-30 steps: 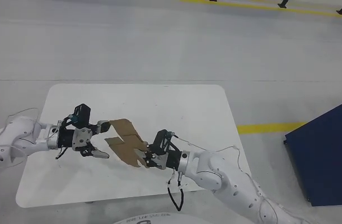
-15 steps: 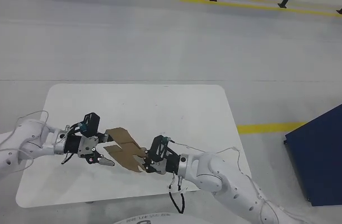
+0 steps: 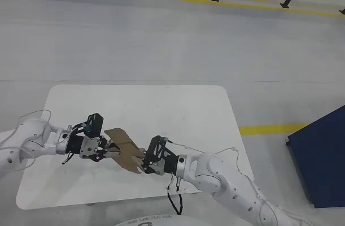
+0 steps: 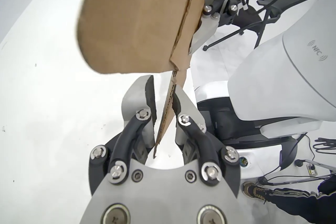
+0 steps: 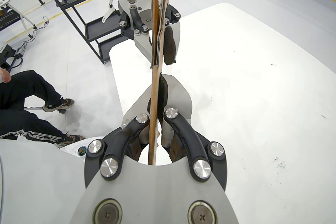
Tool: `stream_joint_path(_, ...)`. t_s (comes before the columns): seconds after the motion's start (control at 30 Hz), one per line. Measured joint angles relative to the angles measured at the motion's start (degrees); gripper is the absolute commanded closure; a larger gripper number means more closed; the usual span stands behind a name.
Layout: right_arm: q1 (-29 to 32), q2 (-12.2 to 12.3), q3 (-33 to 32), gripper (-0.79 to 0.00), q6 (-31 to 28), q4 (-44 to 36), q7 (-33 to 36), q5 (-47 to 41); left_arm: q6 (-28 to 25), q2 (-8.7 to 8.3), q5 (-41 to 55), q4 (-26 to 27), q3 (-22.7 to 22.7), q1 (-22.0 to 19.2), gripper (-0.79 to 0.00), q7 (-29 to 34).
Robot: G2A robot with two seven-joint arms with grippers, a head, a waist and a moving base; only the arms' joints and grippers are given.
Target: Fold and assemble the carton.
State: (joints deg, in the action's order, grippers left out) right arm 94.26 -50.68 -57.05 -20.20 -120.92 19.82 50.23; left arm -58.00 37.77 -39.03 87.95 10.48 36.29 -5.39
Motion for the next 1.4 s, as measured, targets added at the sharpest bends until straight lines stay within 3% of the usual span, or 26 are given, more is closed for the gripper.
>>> stream_joint_path(0.33, 0.04, -0.37, 0.13, 0.0, 0.37, 0.02, 0.08, 0.5, 0.0, -1.43, -2.26, 0.59, -0.75, -0.27, 0.0, -2.68)
stream_joint_path(0.37, 0.04, -0.4, 0.15, -0.058, 0.37, 0.04, 0.03, 0.5, 0.0, -1.51, -2.4, 0.59, -0.75, -0.23, 0.0, -2.93)
stream_joint_path(0.4, 0.04, -0.44, 0.16, -0.348, 0.32, 0.06, -0.01, 0.5, 0.0, -1.59, -2.51, 0.57, -0.75, -0.18, 0.0, -3.18)
stream_joint_path(0.43, 0.02, -0.48, 0.17, -0.785, 0.26, 0.09, -0.04, 0.52, 0.0, -1.69, -2.56, 0.46, -0.75, -0.14, 0.0, -3.52)
stream_joint_path(0.7, 0.96, -0.79, -0.55, -0.785, 2.52, -0.18, -3.66, 1.74, 0.01, -2.34, -0.03, -3.38, 1.2, 0.25, 0.0, -8.56)
stream_joint_path(0.87, 2.94, -1.0, -1.76, -0.785, 6.94, -0.45, -9.4, 3.5, 3.46, -2.98, 2.44, -5.85, 4.72, 2.85, 0.0, -13.92)
stream_joint_path(1.07, 2.92, -1.0, -1.75, -0.785, 6.82, -0.45, -9.24, 3.49, 5.51, -3.43, 4.9, -5.56, 7.86, 6.87, 0.0, -19.31)
stream_joint_path(1.2, 2.92, -1.0, -1.75, -0.785, 6.83, -0.45, -9.24, 3.49, 4.99, -2.73, 6.22, -5.13, 8.46, 8.78, 0.0, -18.75)
stream_joint_path(1.4, 2.54, -1.29, -1.52, -0.785, 7.19, -0.07, -9.36, 3.2, 2.38, -0.31, 7.88, -6.16, 8.73, 9.8, 0.0, -16.13)
